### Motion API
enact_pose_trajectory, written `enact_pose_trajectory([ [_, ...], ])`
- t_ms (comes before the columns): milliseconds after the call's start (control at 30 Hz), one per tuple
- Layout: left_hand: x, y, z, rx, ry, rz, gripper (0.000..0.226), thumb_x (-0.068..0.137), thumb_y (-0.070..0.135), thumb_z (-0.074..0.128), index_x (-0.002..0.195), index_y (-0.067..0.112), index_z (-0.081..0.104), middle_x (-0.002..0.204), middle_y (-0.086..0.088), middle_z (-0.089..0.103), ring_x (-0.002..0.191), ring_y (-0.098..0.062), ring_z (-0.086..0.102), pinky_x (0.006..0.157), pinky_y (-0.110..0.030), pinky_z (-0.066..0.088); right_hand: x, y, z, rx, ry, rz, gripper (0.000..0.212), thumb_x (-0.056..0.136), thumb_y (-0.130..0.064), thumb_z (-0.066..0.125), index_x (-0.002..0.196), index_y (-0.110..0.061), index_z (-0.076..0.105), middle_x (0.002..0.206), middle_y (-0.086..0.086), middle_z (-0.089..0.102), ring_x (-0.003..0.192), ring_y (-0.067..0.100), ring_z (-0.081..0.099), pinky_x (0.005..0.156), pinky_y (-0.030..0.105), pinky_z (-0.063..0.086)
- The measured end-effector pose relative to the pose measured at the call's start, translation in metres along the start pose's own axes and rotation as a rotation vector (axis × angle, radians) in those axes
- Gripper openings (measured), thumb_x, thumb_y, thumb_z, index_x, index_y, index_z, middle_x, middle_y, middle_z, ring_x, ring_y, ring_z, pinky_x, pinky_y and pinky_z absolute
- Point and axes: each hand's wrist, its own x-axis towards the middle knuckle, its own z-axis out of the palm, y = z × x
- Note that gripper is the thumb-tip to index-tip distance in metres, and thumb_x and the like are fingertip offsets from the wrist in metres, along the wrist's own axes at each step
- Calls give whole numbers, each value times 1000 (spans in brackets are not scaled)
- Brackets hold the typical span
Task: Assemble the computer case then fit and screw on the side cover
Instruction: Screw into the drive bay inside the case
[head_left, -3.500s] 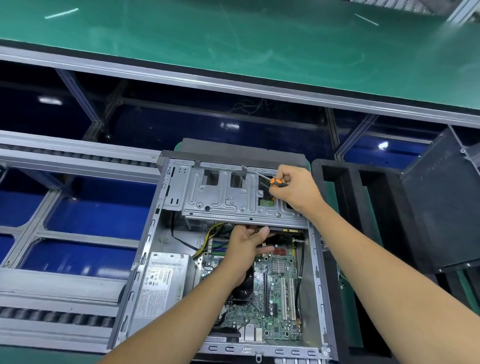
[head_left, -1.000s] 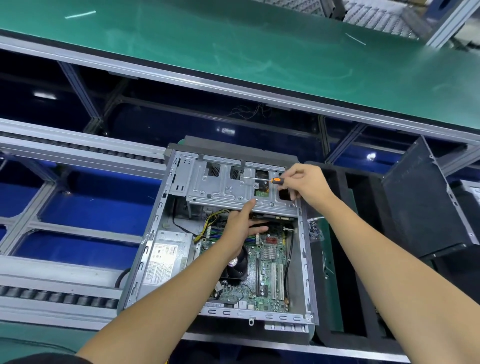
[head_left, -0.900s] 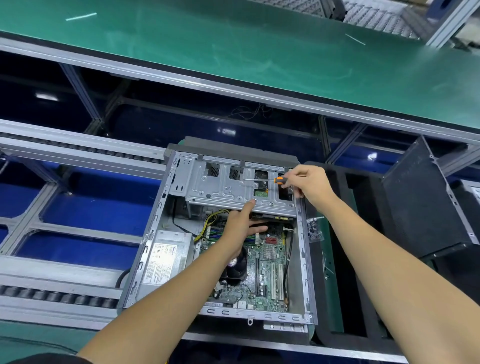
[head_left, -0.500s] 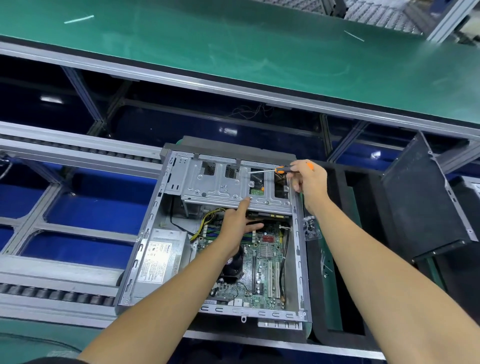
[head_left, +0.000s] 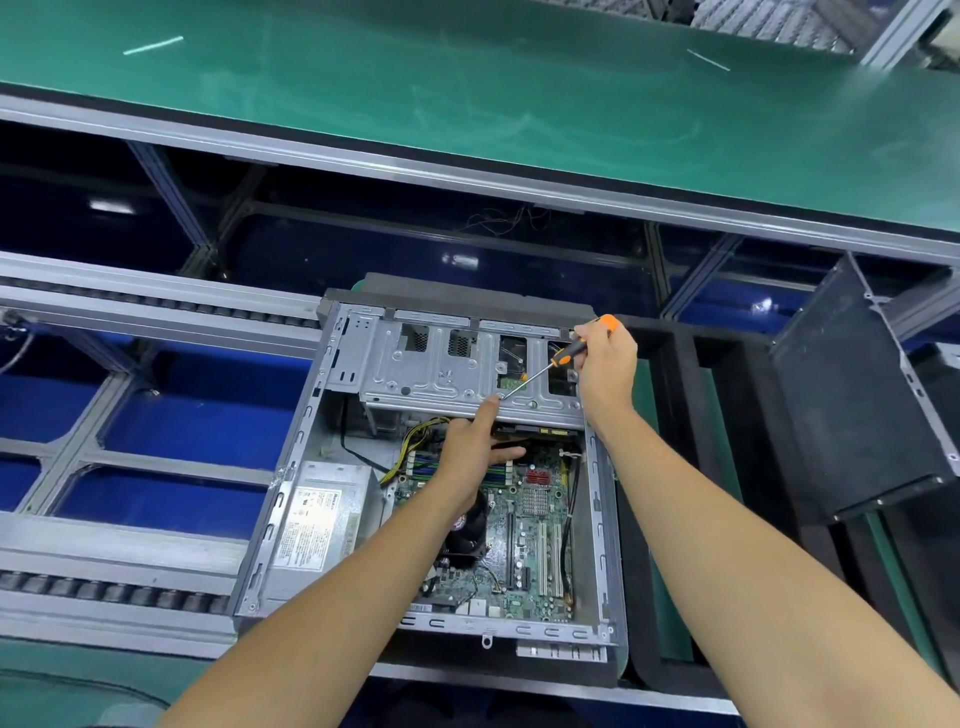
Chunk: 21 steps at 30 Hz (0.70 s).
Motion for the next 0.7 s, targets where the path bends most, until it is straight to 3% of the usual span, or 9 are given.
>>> enact_pose_trajectory([
  [133, -1, 0, -1, -2, -9, -21, 70, 66, 73, 64, 109, 22, 43, 101, 0, 55, 76, -27, 77, 118, -58, 26, 0, 1, 0, 83, 18, 12, 31, 85, -18, 57, 56, -30, 56, 60, 1, 51, 50, 10, 40, 45, 25, 32],
  [267, 0, 1, 0, 1, -10, -22, 62, 67, 73, 64, 103, 25, 44, 98, -1, 53, 76, -27, 77, 118, -58, 25, 1, 2, -1, 96, 25, 3, 26, 84, -18, 57, 60, -25, 53, 64, 7, 52, 50, 9, 40, 45, 25, 31],
  [433, 0, 1, -2, 12, -7, -17, 60, 73, 71, 62, 105, 24, 43, 106, -1, 54, 77, -27, 77, 118, -57, 25, 1, 3, -2, 67, 11, -21, 26, 88, -17, 57, 63, -23, 52, 57, -2, 50, 48, 7, 41, 43, 22, 32],
  [700, -4, 3, -3, 44, -32, -1, 53, 71, 71, 62, 95, 27, 45, 84, 3, 44, 76, -28, 77, 116, -57, 27, -1, 4, 0, 8, -20, -53, 19, 88, -23, 56, 70, -15, 53, 52, -7, 49, 46, 4, 43, 43, 21, 37],
])
